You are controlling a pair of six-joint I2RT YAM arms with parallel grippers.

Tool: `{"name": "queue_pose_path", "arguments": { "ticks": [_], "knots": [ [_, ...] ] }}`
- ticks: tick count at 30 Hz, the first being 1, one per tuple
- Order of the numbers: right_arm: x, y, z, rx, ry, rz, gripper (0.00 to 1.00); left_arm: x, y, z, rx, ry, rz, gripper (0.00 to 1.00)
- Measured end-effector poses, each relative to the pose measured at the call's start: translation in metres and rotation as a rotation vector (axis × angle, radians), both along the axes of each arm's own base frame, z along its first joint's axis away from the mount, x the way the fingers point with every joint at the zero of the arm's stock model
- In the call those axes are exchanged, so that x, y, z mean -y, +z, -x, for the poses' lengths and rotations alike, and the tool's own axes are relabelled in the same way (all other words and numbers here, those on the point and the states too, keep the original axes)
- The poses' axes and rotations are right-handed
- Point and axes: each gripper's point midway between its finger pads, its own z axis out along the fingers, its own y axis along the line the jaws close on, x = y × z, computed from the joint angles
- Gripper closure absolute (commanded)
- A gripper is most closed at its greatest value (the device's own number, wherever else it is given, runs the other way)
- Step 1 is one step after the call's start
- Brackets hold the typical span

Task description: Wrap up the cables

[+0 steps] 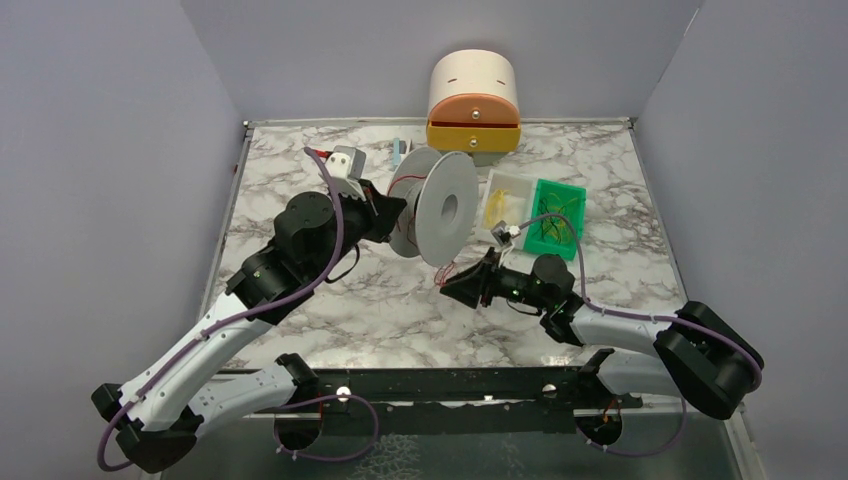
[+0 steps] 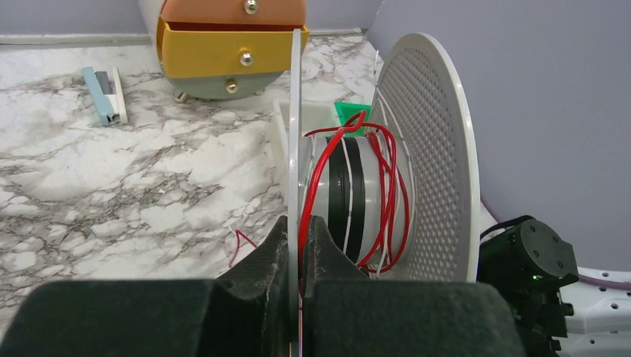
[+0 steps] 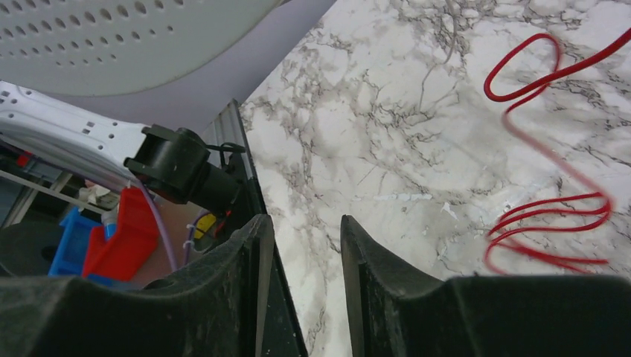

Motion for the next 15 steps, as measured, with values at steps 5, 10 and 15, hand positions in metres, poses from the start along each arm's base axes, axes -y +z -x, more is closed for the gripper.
{"name": "queue_pose_path", "arguments": {
  "ticks": [5,10,15],
  "knots": [
    [0.0,0.007,0.001,0.025,0.002,-0.015,0.49,0.0,0.01,0.0,0.023,0.001,0.031,1.0],
    [0.009,0.016,-0.009,0.081,-0.079,0.003,0.47,-0.002,0.017,0.002,0.042,0.002,0.05,1.0],
    [0.03,0.014,-0.034,0.113,-0.261,0.07,0.45,-0.003,0.02,0.002,0.055,0.002,0.052,1.0]
  ]
}}
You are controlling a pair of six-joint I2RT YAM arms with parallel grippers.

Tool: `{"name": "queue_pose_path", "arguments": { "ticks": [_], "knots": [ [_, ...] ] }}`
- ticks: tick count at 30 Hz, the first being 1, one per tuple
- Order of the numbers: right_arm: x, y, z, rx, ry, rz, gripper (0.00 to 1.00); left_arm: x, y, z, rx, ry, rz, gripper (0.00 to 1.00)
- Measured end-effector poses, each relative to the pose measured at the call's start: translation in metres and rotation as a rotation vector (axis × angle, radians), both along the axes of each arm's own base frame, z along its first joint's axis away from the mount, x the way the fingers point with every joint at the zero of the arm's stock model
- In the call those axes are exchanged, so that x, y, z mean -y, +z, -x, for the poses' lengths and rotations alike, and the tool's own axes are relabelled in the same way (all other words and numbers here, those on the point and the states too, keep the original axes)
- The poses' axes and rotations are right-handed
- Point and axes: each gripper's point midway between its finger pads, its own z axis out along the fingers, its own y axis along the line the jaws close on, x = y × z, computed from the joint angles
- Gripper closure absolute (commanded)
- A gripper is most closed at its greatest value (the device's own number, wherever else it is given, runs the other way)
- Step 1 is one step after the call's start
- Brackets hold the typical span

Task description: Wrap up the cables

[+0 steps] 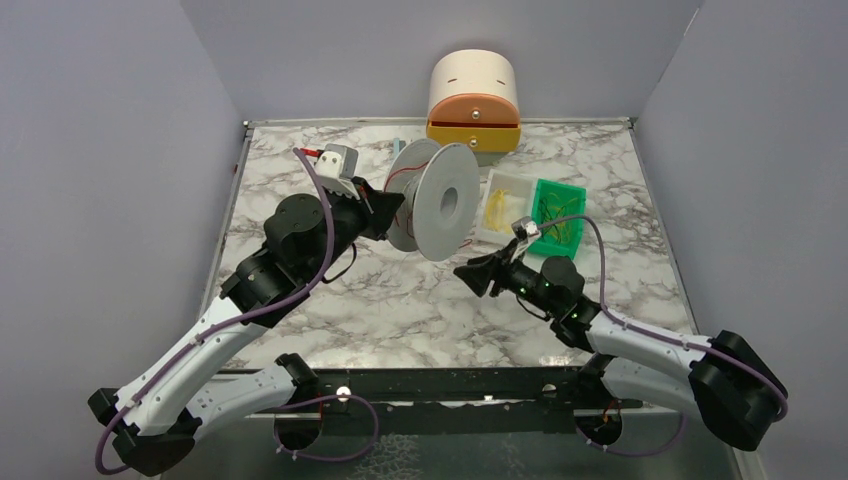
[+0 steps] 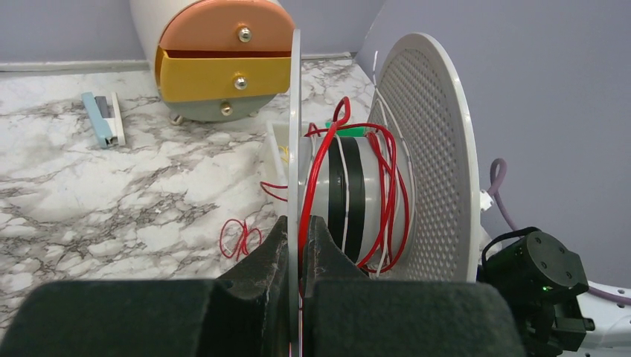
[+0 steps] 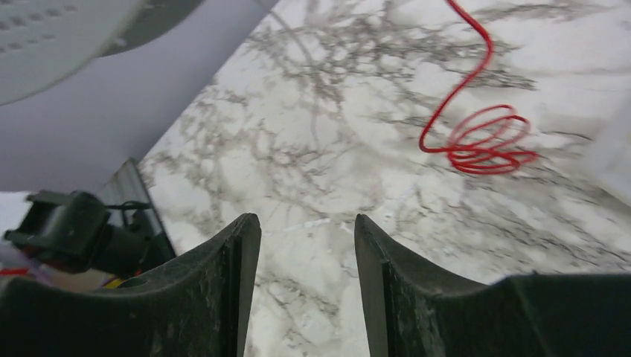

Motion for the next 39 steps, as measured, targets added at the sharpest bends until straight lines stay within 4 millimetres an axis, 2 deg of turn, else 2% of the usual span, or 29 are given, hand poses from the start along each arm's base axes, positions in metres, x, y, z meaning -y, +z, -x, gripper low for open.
{"name": "queue_pose_path", "arguments": {
  "ticks": [8,15,17,20,29,34,39],
  "knots": [
    [0.032,-0.048,-0.04,-0.038,-0.265,0.177,0.41,-0.001,0.005,0.0,0.017,-0.001,-0.008,1.0],
    [0.037,-0.092,-0.053,-0.094,-0.326,0.283,0.37,-0.001,0.012,0.0,0.027,-0.002,-0.001,1.0],
    [0.035,-0.099,-0.057,-0.111,-0.336,0.288,0.37,-0.001,0.013,0.0,0.03,-0.002,-0.001,1.0],
    [0.027,-0.101,-0.065,-0.128,-0.347,0.26,0.36,-0.001,0.013,0.0,0.03,-0.002,-0.002,1.0],
    [0.001,-0.09,-0.092,-0.124,-0.37,0.127,0.38,-0.002,0.014,0.0,0.039,-0.004,-0.01,1.0],
    [-0.003,-0.095,-0.106,-0.108,-0.416,0.091,0.41,-0.001,0.014,0.001,0.039,-0.006,-0.013,1.0],
    [-0.003,-0.098,-0.118,-0.085,-0.458,0.061,0.5,-0.002,0.012,0.001,0.035,-0.006,-0.017,1.0]
  ]
}}
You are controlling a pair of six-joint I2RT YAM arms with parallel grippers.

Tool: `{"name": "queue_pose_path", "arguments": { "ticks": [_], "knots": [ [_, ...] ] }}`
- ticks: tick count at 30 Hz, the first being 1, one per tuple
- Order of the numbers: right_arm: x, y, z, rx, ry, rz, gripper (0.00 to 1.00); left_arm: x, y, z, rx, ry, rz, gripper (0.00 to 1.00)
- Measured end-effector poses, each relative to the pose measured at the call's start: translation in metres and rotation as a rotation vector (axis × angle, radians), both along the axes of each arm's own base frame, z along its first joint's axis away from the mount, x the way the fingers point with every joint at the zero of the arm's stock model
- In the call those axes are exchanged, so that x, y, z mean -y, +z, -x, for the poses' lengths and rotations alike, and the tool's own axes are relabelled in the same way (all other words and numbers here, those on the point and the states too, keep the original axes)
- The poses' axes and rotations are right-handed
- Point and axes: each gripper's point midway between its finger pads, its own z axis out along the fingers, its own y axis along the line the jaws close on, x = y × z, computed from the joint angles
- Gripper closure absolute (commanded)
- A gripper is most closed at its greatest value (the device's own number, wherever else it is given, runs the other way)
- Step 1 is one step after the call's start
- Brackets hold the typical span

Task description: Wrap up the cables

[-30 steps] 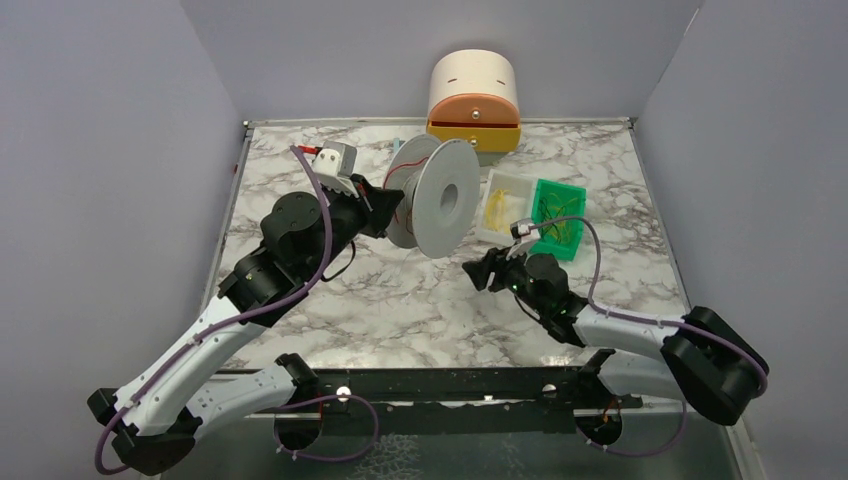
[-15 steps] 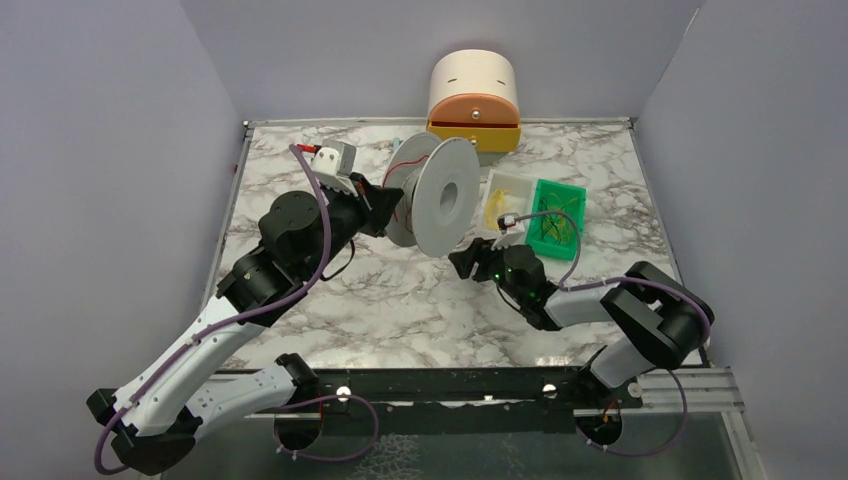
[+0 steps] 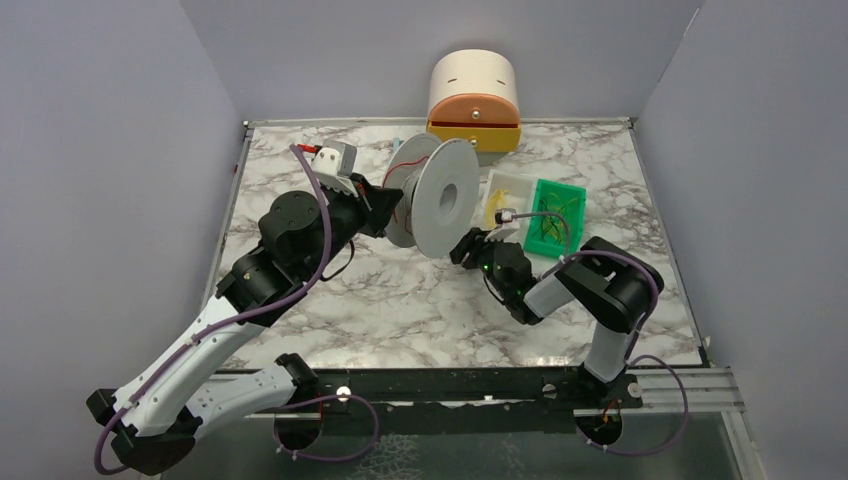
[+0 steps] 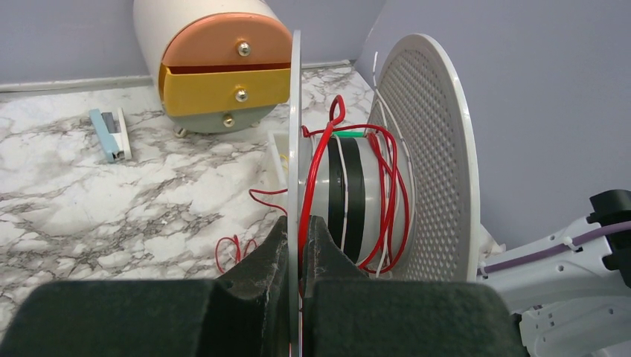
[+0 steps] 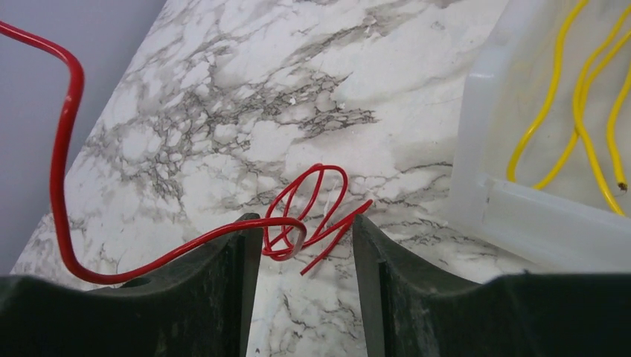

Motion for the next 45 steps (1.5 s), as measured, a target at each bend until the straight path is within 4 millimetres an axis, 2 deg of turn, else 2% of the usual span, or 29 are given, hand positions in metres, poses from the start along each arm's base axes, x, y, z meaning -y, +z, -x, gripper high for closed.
{"name": "queue_pose_path", "arguments": {
  "ticks": [2,7,11,12,17,22,24,31,39,45],
  "knots": [
    [-0.003,0.004,-0.005,0.018,-0.009,-0.018,0.54,0.0,0.0,0.0,-0.001,0.0,-0.001,1.0],
    [-0.009,0.013,-0.014,0.056,-0.015,-0.057,0.73,0.0,-0.002,0.0,-0.007,0.0,-0.007,1.0],
    [-0.012,0.013,-0.014,0.065,-0.009,-0.074,0.96,-0.001,-0.003,0.0,-0.009,0.0,-0.01,1.0],
    [-0.013,0.012,-0.014,0.066,-0.004,-0.078,0.99,-0.001,-0.003,0.001,-0.008,0.0,-0.009,1.0],
    [-0.011,0.005,-0.003,0.067,0.03,-0.083,0.99,-0.002,-0.001,0.002,-0.004,0.001,-0.004,1.0],
    [-0.003,-0.009,0.018,0.031,0.076,-0.057,0.99,-0.003,0.0,0.001,-0.002,0.006,-0.003,1.0],
    [-0.001,-0.008,0.027,0.022,0.101,-0.053,0.99,-0.004,0.0,0.0,0.001,0.014,-0.002,1.0],
    [-0.013,0.024,0.063,0.019,0.234,-0.047,0.99,-0.007,0.002,-0.013,0.017,0.076,0.0,1.0],
    [-0.027,0.047,0.142,0.019,0.437,0.035,0.99,-0.021,0.007,-0.031,0.057,0.206,0.01,1.0],
    [-0.023,0.065,0.176,0.027,0.526,0.1,0.99,-0.023,-0.008,-0.049,0.054,0.289,-0.021,1.0]
  ]
}}
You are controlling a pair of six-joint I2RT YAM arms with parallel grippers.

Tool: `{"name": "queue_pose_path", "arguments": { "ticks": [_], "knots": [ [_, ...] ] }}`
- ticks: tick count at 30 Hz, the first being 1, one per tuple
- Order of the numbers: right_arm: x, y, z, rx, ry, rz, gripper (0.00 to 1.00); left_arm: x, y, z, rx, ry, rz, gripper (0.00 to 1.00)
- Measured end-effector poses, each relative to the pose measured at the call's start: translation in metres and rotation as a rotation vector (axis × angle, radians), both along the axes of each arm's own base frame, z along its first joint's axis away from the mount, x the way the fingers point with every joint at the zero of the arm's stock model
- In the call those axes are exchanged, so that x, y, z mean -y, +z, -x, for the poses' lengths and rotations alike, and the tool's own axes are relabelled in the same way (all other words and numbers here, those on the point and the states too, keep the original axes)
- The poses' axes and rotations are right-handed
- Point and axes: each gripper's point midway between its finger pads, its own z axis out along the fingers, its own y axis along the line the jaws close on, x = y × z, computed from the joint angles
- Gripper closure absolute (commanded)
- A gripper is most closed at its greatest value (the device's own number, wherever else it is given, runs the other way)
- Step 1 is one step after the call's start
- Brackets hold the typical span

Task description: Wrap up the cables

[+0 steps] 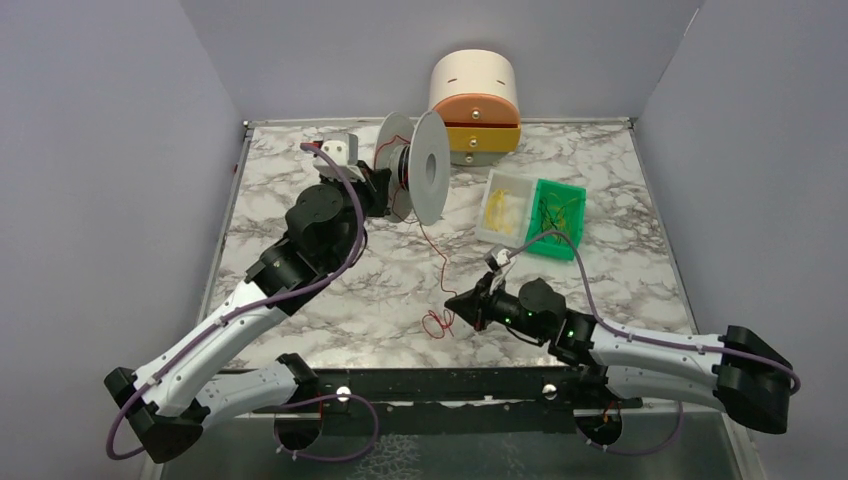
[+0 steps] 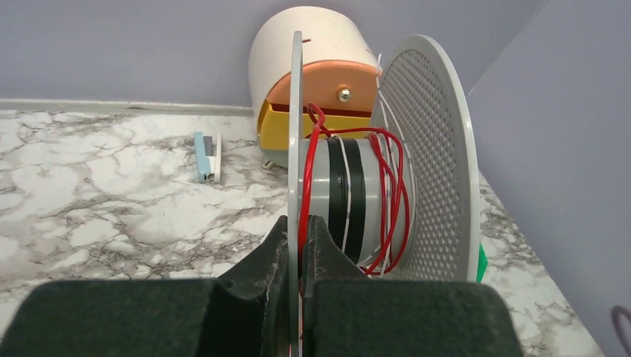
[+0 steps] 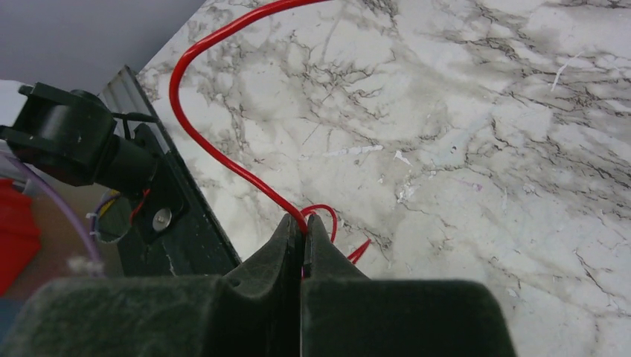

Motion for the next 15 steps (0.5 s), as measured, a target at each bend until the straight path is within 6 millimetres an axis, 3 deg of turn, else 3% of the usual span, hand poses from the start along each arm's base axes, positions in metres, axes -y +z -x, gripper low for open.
{"name": "queue_pose_path", "arguments": {
  "ticks": [15],
  "knots": [
    [-0.014,0.089,0.046,0.021,0.21,0.091,0.99,0.003,-0.032,-0.025,-0.04,0.091,-0.103,1.0]
  ]
}}
